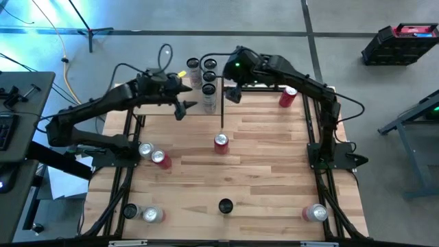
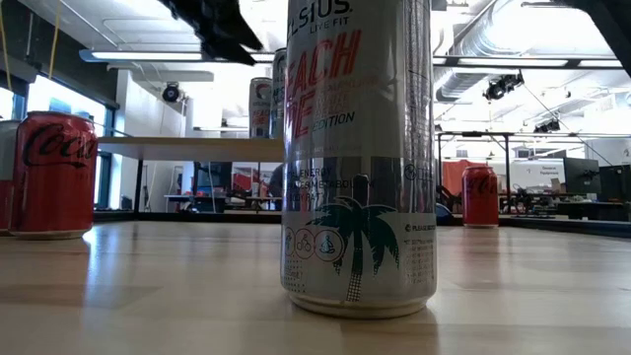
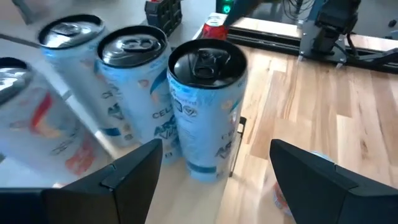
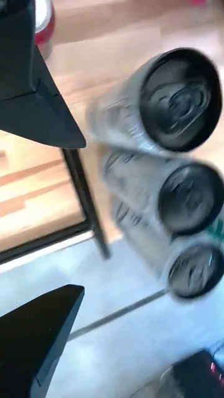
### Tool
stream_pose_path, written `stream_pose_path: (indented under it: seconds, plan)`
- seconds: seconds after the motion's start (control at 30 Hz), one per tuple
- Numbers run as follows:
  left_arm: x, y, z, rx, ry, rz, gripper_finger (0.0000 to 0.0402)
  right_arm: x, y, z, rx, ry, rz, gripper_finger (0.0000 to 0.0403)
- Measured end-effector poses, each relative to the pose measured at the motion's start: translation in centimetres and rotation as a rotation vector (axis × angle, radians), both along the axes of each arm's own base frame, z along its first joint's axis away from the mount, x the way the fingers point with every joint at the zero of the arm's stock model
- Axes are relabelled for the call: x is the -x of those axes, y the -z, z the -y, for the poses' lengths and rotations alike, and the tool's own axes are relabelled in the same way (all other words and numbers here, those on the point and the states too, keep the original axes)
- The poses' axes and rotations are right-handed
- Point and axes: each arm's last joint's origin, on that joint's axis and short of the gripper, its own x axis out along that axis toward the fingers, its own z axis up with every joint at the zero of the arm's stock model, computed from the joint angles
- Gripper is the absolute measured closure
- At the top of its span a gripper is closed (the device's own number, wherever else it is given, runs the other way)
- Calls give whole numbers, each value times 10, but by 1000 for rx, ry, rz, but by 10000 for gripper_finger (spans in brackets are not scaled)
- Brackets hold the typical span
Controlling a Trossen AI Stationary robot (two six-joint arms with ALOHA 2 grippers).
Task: Place canned beverage on shelf
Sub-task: Put the left pink soda can on the shelf aligned with the other pink soda can
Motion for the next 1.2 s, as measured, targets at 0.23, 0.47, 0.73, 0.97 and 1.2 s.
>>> stream_pose_path:
  seconds: [0.23, 0.47, 0.73, 0.97, 1.2]
  plan:
    - [36, -29, 30, 123, 70, -24, 112, 38, -30, -16, -27, 98, 47, 41]
    - [86, -19, 73, 427, 144, -320, 112, 67, -58, -41, -18, 69, 108, 41]
    - [108, 6, 100, 606, 33, -519, 112, 89, -78, -59, 27, 40, 171, 41]
    - [97, 33, 127, 777, 127, -715, 112, 89, -68, -83, -75, 57, 118, 41]
    - [83, 33, 160, 776, 194, -856, 113, 84, -56, -118, -123, 218, 143, 41]
